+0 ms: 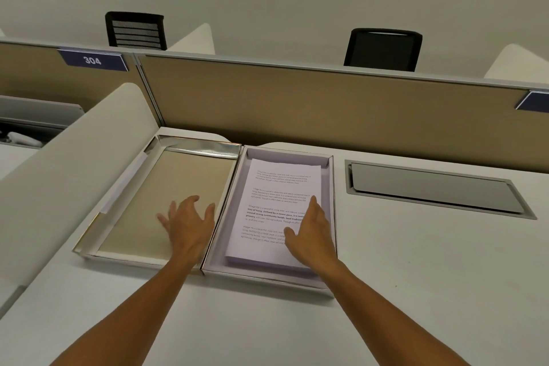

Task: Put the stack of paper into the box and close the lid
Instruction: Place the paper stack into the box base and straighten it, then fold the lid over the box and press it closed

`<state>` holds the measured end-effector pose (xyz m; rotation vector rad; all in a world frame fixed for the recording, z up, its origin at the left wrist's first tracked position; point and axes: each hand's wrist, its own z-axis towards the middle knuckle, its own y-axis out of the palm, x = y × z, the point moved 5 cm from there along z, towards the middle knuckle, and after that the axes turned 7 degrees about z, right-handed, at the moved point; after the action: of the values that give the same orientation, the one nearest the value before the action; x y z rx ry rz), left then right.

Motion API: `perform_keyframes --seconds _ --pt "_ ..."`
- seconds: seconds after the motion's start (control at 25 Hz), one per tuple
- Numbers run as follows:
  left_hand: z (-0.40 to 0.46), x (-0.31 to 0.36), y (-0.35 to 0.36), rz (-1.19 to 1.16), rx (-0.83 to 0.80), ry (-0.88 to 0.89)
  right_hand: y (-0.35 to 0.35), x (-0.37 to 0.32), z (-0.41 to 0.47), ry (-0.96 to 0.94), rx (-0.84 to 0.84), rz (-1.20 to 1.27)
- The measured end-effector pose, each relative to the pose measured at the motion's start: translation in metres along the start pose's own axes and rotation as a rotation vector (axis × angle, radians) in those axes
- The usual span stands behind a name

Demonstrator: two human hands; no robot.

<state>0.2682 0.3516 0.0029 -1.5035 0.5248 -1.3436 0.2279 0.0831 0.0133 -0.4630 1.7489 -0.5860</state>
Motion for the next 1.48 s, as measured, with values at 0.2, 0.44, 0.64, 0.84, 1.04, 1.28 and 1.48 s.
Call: perform_keyframes --seconds 0.2,0.44,0.64,0.84,1.04,1.28,1.48 --pt "-0.005 -0.049 -0.013 0.171 0.005 -0.224 0.013 -0.014 -0.009 -0.073 -0.109 0.032" --pt "-0.027 -0.090 -0.012 0.023 0.038 -0.487 0.033 -0.015 -0.022 -0.101 -0.205 -0.035" --pt "-0.038 -0.123 -0.014 -0.284 0.144 -0.839 0.041 -0.018 -0.029 -0.127 -0.262 -0.101" --pt "-0.044 -0.134 -0.011 -0.387 0.064 -0.862 0.043 -0.023 -0.030 -0.143 -0.261 -0.083" --pt "-0.050 -0.126 -0.021 -0.637 0.202 -0.777 0.046 -0.031 -0.034 -0.144 -0.274 -0.068" --pt "-0.053 -0.121 -0.031 -0.906 0.230 -0.643 0.043 -0.050 -0.042 -0.186 -0.277 -0.036" --pt "-0.054 -0.106 -0.050 -0.884 0.280 -0.481 0.037 -0.068 -0.048 -0.217 -0.273 0.012"
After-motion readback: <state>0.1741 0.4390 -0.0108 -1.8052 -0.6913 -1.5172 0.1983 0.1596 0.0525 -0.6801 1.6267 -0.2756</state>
